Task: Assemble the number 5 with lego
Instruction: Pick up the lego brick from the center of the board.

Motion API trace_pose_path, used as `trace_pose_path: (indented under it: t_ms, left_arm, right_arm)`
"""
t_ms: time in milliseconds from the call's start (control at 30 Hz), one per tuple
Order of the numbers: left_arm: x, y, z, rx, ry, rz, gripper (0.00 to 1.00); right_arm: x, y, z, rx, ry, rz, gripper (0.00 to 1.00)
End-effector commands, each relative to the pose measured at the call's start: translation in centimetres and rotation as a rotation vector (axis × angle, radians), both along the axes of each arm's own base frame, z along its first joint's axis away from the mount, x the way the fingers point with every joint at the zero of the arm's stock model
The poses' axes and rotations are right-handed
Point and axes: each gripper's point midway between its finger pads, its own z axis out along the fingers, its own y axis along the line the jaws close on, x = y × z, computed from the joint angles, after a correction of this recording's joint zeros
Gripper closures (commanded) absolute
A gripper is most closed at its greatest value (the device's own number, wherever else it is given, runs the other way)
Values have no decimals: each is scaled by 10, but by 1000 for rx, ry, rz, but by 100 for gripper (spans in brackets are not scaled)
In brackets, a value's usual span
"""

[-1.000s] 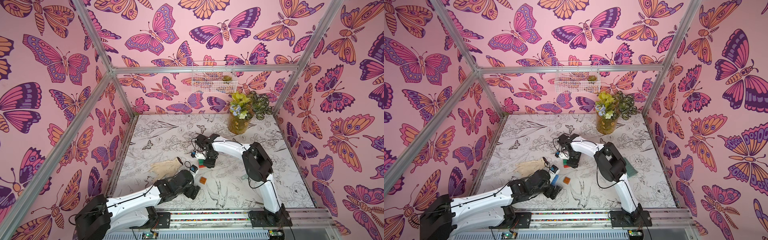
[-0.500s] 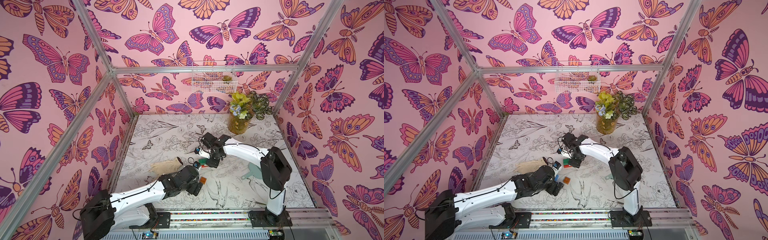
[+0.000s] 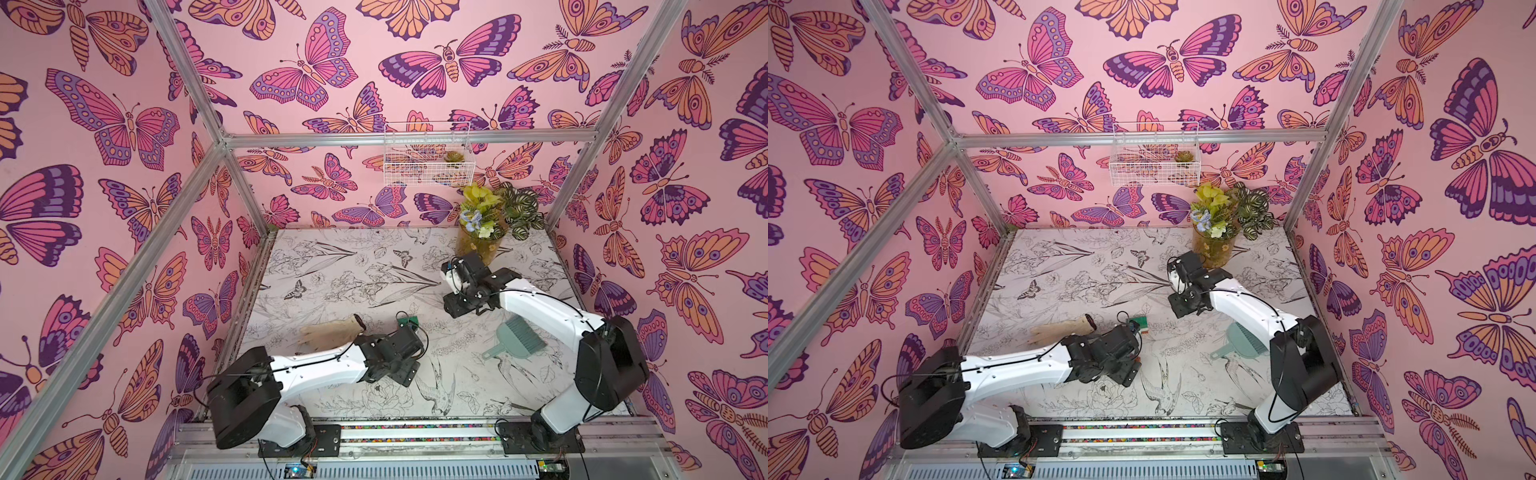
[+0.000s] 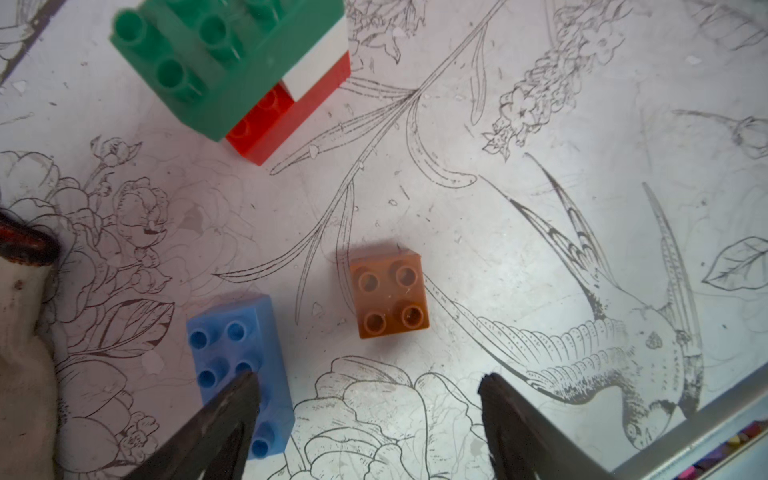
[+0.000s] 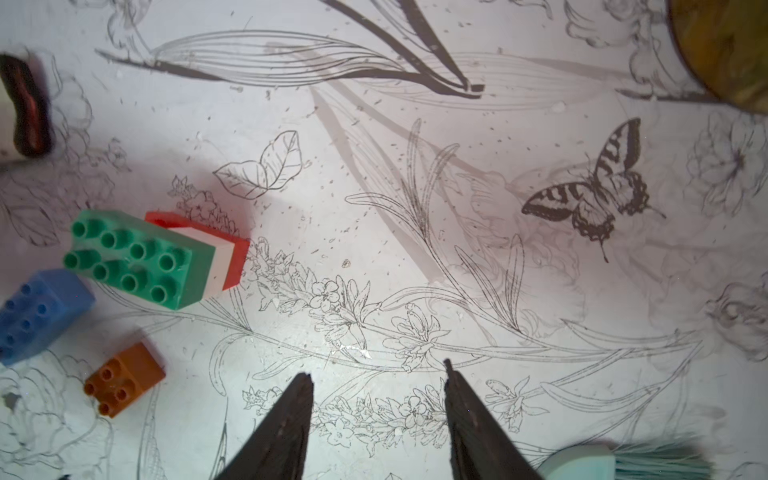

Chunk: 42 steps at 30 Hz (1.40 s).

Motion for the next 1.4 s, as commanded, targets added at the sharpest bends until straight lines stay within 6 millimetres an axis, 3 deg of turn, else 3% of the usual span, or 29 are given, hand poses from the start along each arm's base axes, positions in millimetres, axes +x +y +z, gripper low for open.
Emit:
trace_pose_path:
  t_ms: [0, 500, 933, 1200, 1367]
  left_arm:
    - [0, 7, -4, 68, 23, 60, 23]
    - [5, -9, -22, 140, 93, 89, 39]
    - [9, -14, -34, 194, 128, 98, 53]
    - [9, -11, -37, 202, 161, 122, 66]
    - [10, -8, -28, 198, 160, 142, 73]
  right_arm:
    - [-4, 4, 9, 149, 42, -116, 47]
    - [-16, -19, 4, 107, 46, -143, 48]
    - [-17, -28, 0, 118, 65, -161, 49]
    - [-19, -28, 0, 132, 72, -162, 49]
    - [-24, -16, -7, 212, 115, -175, 49]
